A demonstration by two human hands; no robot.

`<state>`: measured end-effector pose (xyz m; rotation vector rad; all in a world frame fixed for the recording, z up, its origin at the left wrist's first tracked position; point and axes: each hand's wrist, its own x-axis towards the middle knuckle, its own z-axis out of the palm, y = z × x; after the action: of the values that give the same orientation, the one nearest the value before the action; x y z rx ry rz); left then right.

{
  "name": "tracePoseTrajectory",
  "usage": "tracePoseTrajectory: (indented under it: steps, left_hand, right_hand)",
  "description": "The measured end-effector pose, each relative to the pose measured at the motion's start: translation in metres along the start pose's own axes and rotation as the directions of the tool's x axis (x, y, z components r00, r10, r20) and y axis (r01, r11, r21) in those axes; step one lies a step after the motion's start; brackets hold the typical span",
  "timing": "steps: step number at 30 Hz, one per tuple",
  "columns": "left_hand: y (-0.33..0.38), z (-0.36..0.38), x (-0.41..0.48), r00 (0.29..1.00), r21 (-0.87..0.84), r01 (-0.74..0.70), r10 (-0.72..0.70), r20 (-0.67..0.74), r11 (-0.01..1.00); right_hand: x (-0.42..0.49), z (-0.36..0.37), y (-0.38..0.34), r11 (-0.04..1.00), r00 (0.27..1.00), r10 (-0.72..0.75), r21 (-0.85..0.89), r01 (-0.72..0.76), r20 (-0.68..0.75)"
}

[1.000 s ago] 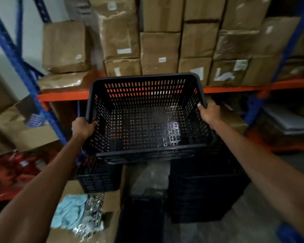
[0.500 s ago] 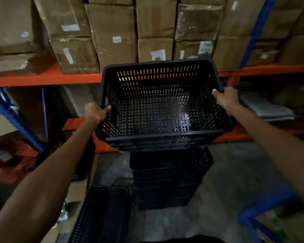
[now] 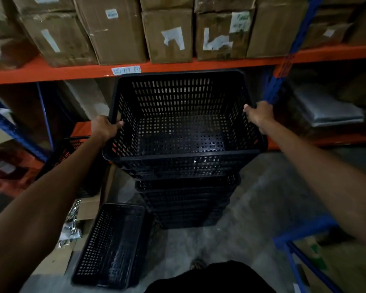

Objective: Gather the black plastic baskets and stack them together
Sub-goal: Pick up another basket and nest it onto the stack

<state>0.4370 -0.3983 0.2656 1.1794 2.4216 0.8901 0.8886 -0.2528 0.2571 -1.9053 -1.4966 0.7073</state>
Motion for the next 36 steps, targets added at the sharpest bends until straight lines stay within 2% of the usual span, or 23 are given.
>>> tracePoseTrajectory:
  steps: [8,16,28,36]
  left_hand:
    - [-0.015,0.026,0.016,0.998,0.082,0.032,-0.037,0.059,0.996]
    - [-0.024,0.051,0.027,0.993,0.139,0.070,-0.082,0.086,0.988]
    - [-0.019,0.057,0.044,0.993,0.170,0.078,-0.092,0.073,0.982]
    - [-0.018,0.060,0.039,0.995,0.197,0.058,-0.072,0.065,0.979]
  right_hand:
    - [0.015,0.025,0.014,0.996,0.995,0.060,-0.077,-0.054,0.075]
    - [0.029,0.044,0.032,0.995,0.981,0.103,-0.033,-0.099,0.163]
    - [0.056,0.056,0.031,0.996,0.980,0.081,0.021,-0.087,0.179]
    - [0.048,0.058,0.037,0.991,0.984,0.115,-0.084,-0.104,0.138]
